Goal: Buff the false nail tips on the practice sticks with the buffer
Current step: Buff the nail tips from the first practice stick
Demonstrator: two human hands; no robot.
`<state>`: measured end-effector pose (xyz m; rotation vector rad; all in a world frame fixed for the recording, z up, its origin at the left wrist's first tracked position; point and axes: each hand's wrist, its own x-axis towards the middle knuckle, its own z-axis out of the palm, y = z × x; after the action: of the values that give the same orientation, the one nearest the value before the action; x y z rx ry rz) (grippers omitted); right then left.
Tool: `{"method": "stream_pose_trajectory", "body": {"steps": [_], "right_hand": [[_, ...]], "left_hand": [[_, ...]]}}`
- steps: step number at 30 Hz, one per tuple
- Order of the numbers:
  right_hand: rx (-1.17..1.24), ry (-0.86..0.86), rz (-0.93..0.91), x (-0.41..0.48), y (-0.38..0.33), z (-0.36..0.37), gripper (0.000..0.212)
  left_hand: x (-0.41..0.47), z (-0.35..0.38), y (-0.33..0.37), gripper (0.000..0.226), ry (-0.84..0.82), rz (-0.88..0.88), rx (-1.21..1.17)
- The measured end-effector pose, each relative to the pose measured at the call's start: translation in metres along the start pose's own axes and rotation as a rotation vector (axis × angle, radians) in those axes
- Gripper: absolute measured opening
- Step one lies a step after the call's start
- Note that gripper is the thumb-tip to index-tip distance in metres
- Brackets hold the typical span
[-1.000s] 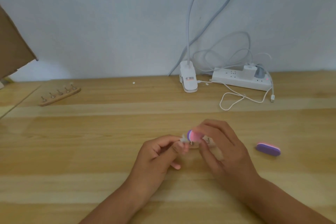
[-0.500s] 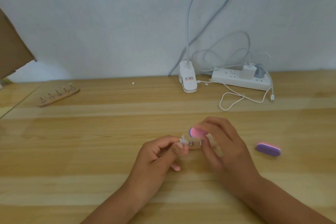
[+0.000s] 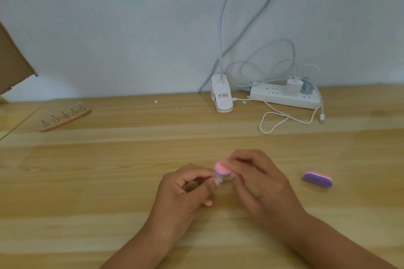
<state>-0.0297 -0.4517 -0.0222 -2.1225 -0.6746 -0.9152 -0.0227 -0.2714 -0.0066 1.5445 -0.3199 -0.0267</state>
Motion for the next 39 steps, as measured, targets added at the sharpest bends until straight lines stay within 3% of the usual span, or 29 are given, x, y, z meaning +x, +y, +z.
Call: {"method": "stream_pose_trajectory", "body": {"steps": [2, 6, 9, 15, 18, 23, 28, 36, 39], "right_hand": [[0.008, 0.046, 0.048, 0.002, 0.001, -0.001, 0.028], [0.012, -0.055, -0.089, -0.004, -0.003, 0.002, 0.028], [-0.023, 0.036, 0.096, 0.003, 0.002, -0.002, 0.026], [0.012, 0.208, 0.209, 0.006, -0.001, -0.011, 0.036], [0.034, 0.236, 0.229, 0.008, 0.001, -0.013, 0.037], [-0.024, 0.226, 0.175, 0.007, 0.007, -0.012, 0.036], [-0.005, 0.196, 0.158, 0.005, 0.01, -0.008, 0.037], [0.005, 0.146, 0.199, 0.005, 0.009, -0.009, 0.036], [-0.008, 0.099, 0.24, 0.006, 0.01, -0.009, 0.035]], "left_hand": [[-0.001, 0.001, 0.001, 0.013, 0.021, -0.006, -0.008], [-0.001, -0.001, 0.0, 0.009, -0.013, 0.005, 0.019], [-0.002, 0.0, 0.002, 0.009, 0.011, 0.016, 0.001], [0.014, -0.011, 0.004, 0.007, 0.3, 0.006, -0.055], [0.019, -0.008, 0.003, 0.019, 0.207, 0.02, 0.1], [0.019, -0.005, -0.006, 0.018, 0.182, 0.008, 0.384], [0.016, -0.005, -0.007, 0.005, 0.146, 0.013, 0.546], [0.015, -0.002, -0.002, 0.033, 0.135, 0.06, 0.648], [0.021, 0.003, 0.001, 0.024, 0.068, 0.077, 0.646]]}}
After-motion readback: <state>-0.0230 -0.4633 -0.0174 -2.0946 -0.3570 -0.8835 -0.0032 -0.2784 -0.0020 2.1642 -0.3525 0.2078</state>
